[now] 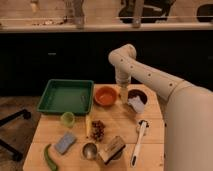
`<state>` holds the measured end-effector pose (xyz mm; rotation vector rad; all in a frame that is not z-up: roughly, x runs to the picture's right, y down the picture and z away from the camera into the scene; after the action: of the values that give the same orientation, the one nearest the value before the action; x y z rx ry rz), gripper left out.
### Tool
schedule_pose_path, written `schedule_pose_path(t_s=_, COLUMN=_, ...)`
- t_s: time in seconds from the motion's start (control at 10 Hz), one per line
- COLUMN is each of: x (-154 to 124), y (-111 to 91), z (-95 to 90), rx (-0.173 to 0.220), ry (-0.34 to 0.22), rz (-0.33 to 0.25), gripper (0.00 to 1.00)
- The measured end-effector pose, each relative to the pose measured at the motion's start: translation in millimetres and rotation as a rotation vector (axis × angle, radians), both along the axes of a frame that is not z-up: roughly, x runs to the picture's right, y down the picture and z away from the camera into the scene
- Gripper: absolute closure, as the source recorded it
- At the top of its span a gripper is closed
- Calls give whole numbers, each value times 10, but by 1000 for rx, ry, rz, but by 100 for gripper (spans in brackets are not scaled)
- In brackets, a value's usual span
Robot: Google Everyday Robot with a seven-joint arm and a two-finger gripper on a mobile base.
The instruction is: Place apple in metal cup
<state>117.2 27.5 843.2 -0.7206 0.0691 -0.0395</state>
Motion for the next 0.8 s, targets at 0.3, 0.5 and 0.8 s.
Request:
schedule_pose_path(t_s=0.3, x=70, y=-30, z=362, rx=-12, ry=14, rz=49, gripper=20)
schedule_pose_path(t_s=0.5, x=18, y=-126, z=419, rx=-11, ry=14, rz=49, gripper=20)
schedule_pose_path(t_s=0.8, x=-64, y=-241, z=487, rx=-8, ry=17, rz=51, gripper=20)
